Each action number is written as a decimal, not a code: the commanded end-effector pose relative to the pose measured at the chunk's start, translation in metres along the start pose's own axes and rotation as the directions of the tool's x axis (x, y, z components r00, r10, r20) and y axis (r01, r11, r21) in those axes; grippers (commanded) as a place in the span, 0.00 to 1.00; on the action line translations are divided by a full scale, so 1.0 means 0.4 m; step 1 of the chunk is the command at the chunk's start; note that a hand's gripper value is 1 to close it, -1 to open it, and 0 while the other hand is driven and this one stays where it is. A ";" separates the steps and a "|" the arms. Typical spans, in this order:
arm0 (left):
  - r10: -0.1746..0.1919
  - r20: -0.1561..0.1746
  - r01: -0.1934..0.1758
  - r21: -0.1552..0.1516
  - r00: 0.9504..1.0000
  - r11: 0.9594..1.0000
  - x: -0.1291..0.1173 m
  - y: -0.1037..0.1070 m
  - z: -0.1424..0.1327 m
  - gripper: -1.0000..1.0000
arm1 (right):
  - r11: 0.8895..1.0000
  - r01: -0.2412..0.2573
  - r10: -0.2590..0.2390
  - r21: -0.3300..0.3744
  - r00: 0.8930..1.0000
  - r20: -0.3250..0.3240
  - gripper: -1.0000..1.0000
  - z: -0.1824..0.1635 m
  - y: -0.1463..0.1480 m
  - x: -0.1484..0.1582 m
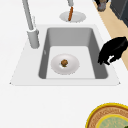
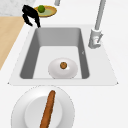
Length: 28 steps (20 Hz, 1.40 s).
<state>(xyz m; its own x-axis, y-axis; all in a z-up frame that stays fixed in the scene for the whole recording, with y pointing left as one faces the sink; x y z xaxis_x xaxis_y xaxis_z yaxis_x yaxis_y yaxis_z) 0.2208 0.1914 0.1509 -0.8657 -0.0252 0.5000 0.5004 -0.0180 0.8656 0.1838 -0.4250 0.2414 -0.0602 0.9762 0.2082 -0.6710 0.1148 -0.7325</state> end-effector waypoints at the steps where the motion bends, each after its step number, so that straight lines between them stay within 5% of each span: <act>1: 0.000 0.000 0.000 0.000 1.000 1.000 0.000 0.000 0.000 0.50 | 0.999 -0.032 0.034 -0.042 0.997 0.066 1.00 -0.047 0.026 -0.031; 3: 0.000 0.000 0.000 0.000 1.000 1.000 0.000 0.000 0.000 0.50 | 0.997 -0.040 0.045 -0.063 0.996 0.079 1.00 -0.071 0.032 -0.038; 5: 0.000 0.000 0.000 0.000 1.000 1.000 0.000 0.000 0.000 0.50 | 1.000 -0.009 0.009 -0.004 0.999 0.037 1.00 -0.092 0.033 -0.034; 19: 0.000 0.000 0.000 0.000 1.000 1.000 0.000 0.000 0.000 0.50 | 0.995 -0.019 0.024 -0.099 0.999 0.046 1.00 -0.246 0.097 -0.114; 28: 0.000 0.000 0.000 0.000 1.000 1.000 0.000 0.000 0.000 0.50 | 0.998 0.003 -0.003 0.061 1.000 0.012 1.00 -0.251 0.071 -0.094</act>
<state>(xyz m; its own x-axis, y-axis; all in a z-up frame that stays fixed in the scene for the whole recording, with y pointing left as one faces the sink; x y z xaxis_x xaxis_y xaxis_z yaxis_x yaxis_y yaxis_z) 0.2208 0.1914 0.1509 -0.8657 -0.0252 0.5000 0.5004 -0.0180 0.8656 0.2486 -0.4397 0.1597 -0.0755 0.9709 0.2272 -0.6865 0.1146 -0.7180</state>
